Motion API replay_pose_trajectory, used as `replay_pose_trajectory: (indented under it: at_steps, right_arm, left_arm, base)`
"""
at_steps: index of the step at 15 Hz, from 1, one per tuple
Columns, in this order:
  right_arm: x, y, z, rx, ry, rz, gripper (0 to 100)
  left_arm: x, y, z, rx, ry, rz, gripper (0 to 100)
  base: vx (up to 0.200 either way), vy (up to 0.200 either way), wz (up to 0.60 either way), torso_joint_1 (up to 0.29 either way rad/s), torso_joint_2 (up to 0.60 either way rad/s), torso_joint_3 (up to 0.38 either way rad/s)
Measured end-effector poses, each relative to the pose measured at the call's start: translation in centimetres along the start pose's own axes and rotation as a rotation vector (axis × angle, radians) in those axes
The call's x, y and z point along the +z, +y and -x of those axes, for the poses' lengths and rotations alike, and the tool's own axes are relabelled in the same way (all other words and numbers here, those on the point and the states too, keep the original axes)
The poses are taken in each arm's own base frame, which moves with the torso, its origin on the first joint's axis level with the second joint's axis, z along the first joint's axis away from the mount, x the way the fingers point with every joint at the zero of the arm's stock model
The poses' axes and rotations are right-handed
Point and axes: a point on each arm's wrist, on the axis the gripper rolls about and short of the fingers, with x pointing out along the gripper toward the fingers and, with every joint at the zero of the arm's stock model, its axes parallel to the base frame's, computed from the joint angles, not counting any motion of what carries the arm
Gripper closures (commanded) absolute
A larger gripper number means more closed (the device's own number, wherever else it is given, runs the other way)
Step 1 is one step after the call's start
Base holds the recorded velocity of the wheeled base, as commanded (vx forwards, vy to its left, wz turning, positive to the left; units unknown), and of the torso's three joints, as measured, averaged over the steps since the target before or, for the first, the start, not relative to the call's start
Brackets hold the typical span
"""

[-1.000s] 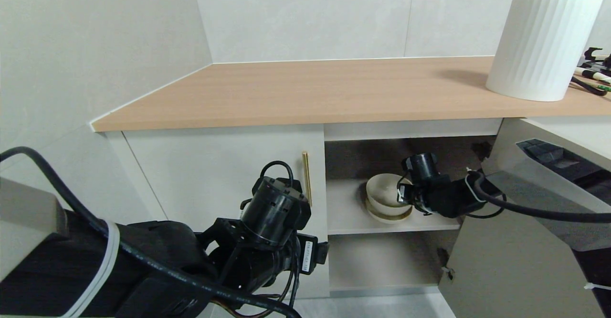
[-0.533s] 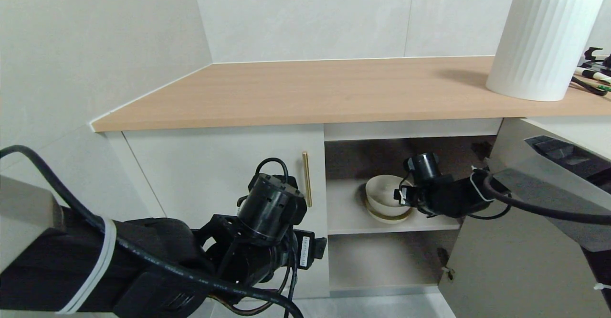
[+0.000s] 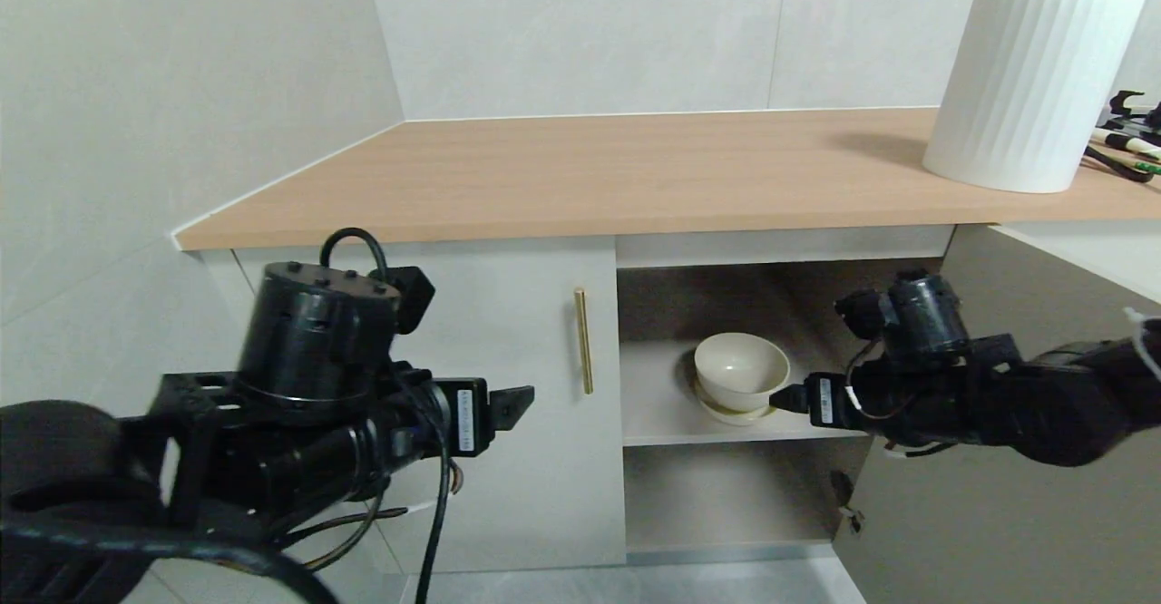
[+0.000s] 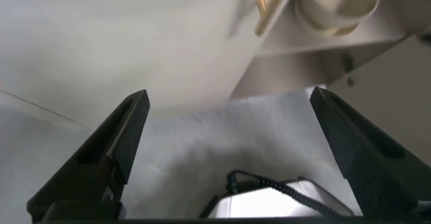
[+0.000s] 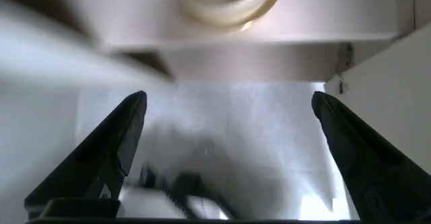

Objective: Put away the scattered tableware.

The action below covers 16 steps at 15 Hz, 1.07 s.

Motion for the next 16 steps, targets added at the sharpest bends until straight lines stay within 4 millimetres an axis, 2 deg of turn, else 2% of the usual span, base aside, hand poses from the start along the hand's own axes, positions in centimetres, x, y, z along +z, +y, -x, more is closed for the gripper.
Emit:
replay_pose_trajectory:
  at_steps: [3,6,8,16]
  right_arm:
    - [-1.4,-0.7,4.9,0.064,-0.005,0.069,0]
    - [-2.3,-0.6,7.3,0.101,-0.026,0.094,0]
    - [-2.5,-0.5,7.9,0.111,-0.032,0.101,0]
    - [-2.9,0.0,8.3,0.125,-0.03,0.123,0]
  left_arm:
    - [-0.3,1.6,3.6,-0.025,-0.043,0.003,0]
    - [-0.4,2.6,5.5,-0.054,-0.066,0.018,0]
    - [-0.4,2.7,5.7,-0.061,-0.07,0.02,0]
    - [-0.9,2.6,5.0,-0.051,-0.035,0.011,0]
  base:
    - [0.0,0.0,0.0,0.0,0.0,0.0]
    - [0.0,0.0,0.0,0.0,0.0,0.0]
    - [0.0,0.0,0.0,0.0,0.0,0.0]
    - [-0.2,0.0,0.0,0.003,0.0,0.002]
